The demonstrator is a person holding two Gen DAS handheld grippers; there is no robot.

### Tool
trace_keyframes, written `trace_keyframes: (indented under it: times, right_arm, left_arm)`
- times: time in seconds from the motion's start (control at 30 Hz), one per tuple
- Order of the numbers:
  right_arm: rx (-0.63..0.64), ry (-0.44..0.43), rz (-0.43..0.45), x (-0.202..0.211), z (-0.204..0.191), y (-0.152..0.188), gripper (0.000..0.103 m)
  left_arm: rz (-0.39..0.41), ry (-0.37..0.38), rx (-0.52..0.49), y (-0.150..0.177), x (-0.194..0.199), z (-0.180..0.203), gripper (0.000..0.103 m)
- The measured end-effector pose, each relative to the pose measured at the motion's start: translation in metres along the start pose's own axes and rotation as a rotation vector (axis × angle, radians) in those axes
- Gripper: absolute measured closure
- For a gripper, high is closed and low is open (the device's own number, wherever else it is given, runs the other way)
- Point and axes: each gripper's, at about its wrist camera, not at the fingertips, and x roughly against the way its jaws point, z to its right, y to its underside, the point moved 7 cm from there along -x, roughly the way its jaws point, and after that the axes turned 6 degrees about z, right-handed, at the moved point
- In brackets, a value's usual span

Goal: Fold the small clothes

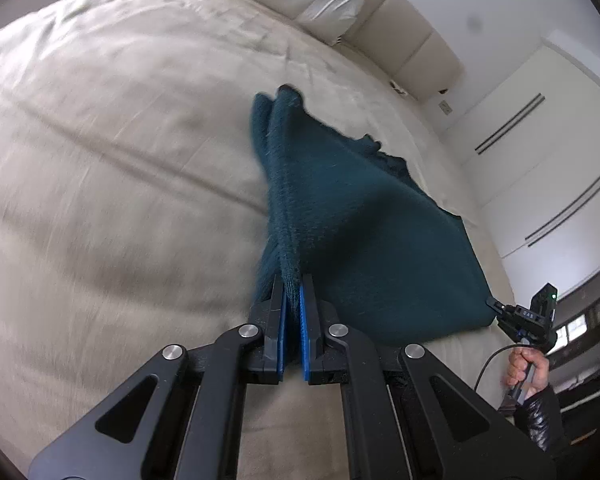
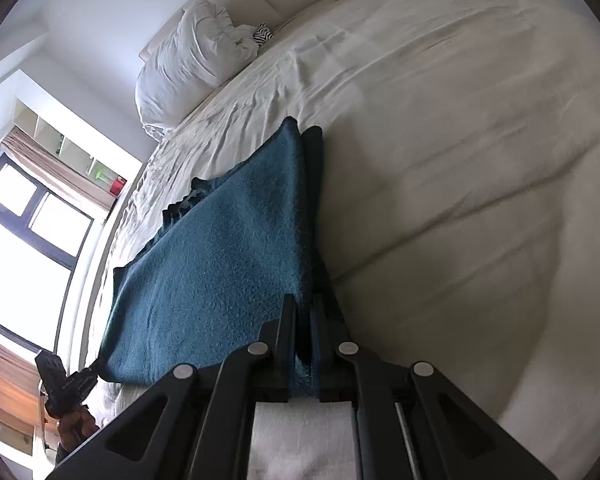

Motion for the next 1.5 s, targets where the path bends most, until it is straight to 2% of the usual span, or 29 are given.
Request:
trace_keyframes:
  times: [0.3,0.6,1.03,1.2,1.23,1.27,1.3,1.33,1.4,1.5]
  right_arm:
    - [-0.012,0.009,0.001,0.007,0.005,0.013,0.096]
    - [-0.055,0.013,0.007,0.011,0.016,0.026,0.097]
    - [-0.059,0.019,0.006,0.003,0.019,0.026,0.096]
    - [-0.068,0.015,0.007,0.003,0.021,0.029,0.096]
    - [-0.075,0.011,0.008,0.004,0.021,0.028,0.092]
    - [-0.083,0.011,0.011,0.007,0.021,0.027,0.084]
    - [-0.083,0.024,0.016,0.010,0.022,0.026,0.073]
    - [-0.077,0.044,0.030,0.016,0.023,0.024,0.068]
    - [-0.064,0.075,0.089,0.033,0.023,0.014,0.066]
    - [-0.058,0.061,0.149,0.048,0.011,-0.002,0.066]
  left_arm:
    - [-0.034,0.006,0.046,0.008,-0.008,-0.011,0.099]
    - [-0.041,-0.007,0.035,0.006,-0.013,-0.010,0.099]
    - [-0.054,-0.023,0.045,0.014,-0.012,-0.015,0.098]
    - [-0.054,0.003,0.072,0.011,-0.012,-0.016,0.097]
    - [-0.055,0.001,0.072,0.010,-0.010,-0.016,0.097]
    - [-0.055,-0.009,0.072,0.009,-0.006,-0.016,0.096]
    - [-0.044,-0.033,0.068,0.006,0.000,-0.017,0.096]
    - [-0.032,-0.055,0.063,0.004,0.005,-0.018,0.095]
    - [0.002,-0.135,0.047,-0.006,0.020,-0.019,0.095]
    - [0.061,-0.172,-0.028,-0.028,0.033,0.000,0.095]
